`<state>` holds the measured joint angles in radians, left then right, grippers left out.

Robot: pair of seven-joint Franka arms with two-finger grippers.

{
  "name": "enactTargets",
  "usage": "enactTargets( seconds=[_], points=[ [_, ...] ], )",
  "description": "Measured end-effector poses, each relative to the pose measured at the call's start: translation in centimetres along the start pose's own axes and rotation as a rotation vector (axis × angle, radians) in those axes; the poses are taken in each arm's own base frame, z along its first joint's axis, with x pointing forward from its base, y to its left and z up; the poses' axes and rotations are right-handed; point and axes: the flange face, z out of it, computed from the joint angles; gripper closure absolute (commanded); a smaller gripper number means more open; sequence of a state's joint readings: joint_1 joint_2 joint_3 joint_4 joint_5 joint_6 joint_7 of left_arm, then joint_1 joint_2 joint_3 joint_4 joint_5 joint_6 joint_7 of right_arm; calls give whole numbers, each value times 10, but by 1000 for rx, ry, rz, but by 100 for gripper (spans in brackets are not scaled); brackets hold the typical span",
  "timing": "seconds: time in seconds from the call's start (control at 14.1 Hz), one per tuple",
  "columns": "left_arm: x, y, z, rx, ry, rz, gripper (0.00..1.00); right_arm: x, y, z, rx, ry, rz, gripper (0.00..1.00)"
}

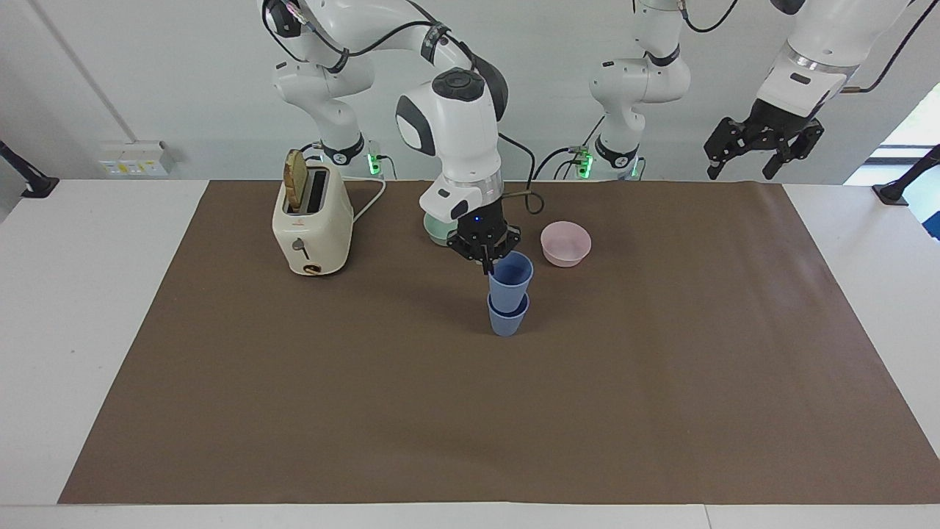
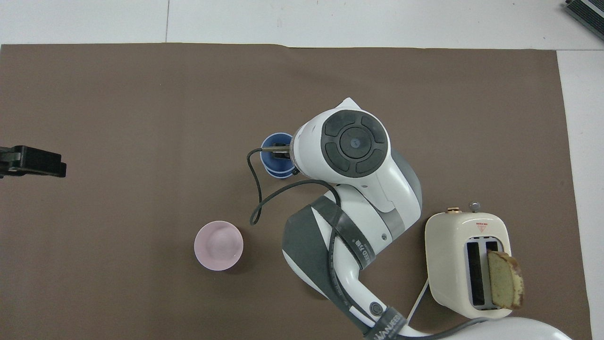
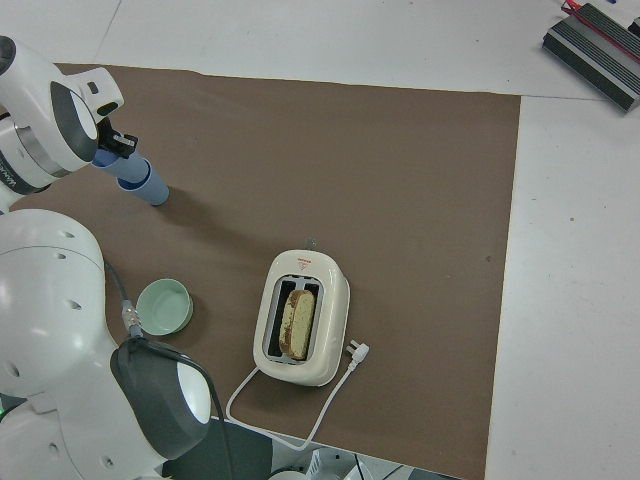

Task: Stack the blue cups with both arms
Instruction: 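Open the right gripper and lift it away from the stacked cups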

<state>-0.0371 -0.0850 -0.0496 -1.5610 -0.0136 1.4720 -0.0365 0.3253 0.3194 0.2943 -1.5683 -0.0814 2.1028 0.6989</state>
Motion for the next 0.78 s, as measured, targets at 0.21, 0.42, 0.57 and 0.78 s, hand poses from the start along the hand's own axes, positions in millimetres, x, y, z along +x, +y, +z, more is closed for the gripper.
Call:
enactTargets(
  seconds=[0.21, 0.42, 0.57, 0.78],
  points=[
    [-3, 1, 0, -2, -12, 2, 0, -1, 0, 1, 7, -8, 6, 100],
    [-4, 2, -1, -8, -11, 3, 0, -3, 0, 6, 4, -19, 8, 100],
    [-4, 2, -2, -10, -11, 3, 0, -5, 2, 13, -2, -29, 7, 100],
    [-4, 2, -2, -10, -12, 3, 0, -8, 3, 23, -1, -29, 6, 100]
  ],
)
